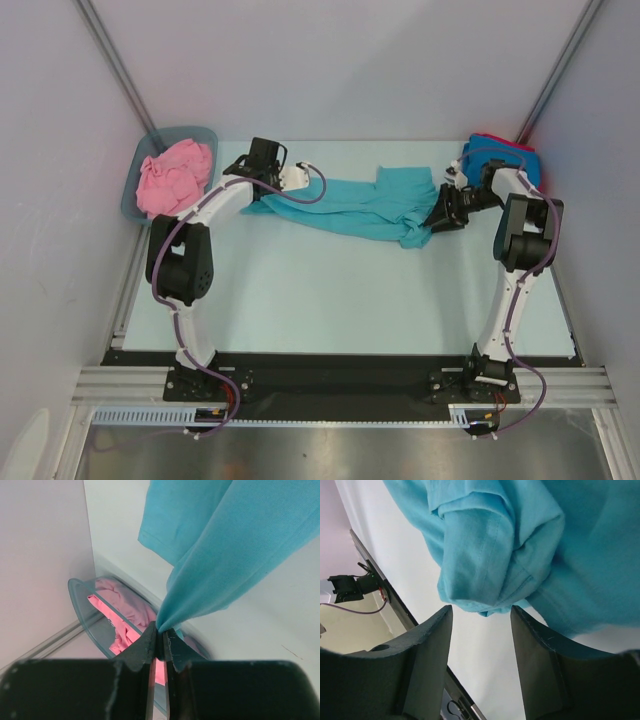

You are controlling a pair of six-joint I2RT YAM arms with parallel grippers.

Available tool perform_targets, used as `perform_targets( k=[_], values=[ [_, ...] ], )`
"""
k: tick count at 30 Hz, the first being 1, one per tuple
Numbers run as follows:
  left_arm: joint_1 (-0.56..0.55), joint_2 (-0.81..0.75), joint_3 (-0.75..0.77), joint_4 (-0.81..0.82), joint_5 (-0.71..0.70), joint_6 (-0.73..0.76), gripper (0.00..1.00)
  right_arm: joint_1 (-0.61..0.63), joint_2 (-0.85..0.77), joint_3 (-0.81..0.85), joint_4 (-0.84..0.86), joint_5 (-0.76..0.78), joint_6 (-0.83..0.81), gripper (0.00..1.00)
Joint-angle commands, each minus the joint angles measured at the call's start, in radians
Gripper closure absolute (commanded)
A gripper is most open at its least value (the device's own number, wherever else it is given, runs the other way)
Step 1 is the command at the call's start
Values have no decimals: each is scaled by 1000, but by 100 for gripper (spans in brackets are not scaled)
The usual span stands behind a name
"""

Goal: Fold and stack the t-shirts
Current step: Flatten the tshirt out

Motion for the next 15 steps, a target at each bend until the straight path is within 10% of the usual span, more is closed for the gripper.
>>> perform_targets(
  k=[1,15],
  values=[
    [-7,-33,0,25,-14,1,87,-4,19,52,-34,-30,-14,45],
    [-10,-30,-5,25,-18,4,87,-4,40,105,-56,-46,-25,51]
  ],
)
